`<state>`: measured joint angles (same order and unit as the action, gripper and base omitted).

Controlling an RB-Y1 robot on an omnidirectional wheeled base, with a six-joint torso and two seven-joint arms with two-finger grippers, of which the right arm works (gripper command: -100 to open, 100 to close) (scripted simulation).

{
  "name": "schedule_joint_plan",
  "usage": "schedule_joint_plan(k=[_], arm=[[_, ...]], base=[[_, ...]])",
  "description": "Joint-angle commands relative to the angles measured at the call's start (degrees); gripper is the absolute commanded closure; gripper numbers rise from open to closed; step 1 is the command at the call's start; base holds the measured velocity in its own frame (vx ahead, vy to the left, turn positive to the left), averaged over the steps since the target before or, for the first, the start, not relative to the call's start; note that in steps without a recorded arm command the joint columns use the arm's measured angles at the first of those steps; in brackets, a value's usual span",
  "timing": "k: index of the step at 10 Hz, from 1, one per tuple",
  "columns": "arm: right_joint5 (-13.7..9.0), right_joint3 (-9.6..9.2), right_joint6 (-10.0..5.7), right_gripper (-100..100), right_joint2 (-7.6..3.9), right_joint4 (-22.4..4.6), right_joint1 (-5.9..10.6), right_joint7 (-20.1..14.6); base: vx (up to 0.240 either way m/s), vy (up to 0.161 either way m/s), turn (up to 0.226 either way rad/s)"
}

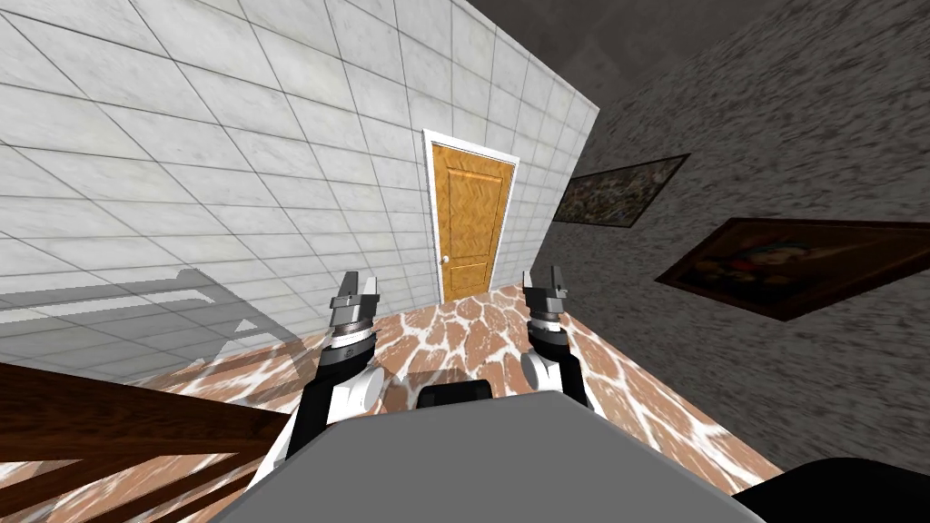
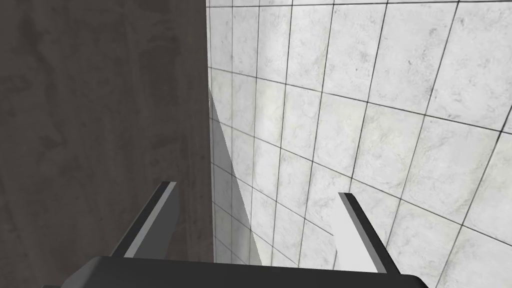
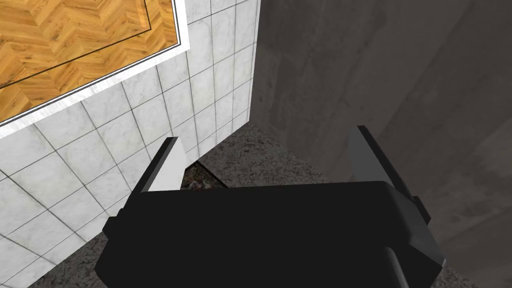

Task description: Pull the door open

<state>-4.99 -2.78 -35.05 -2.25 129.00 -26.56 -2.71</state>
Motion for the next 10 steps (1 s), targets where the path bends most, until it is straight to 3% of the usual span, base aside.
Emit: schedule_joint_plan(k=[1,10], arm=[[-1.11,0.12,-0.32,-100,-0.44,-2.36,0.72,-2.06],[-5.87,0.38,-1.95,-100,-1.84,-12.84,3.68,-10.85]], base=[[0.111,0.002,0.129],[0.091,0.01,0.119]])
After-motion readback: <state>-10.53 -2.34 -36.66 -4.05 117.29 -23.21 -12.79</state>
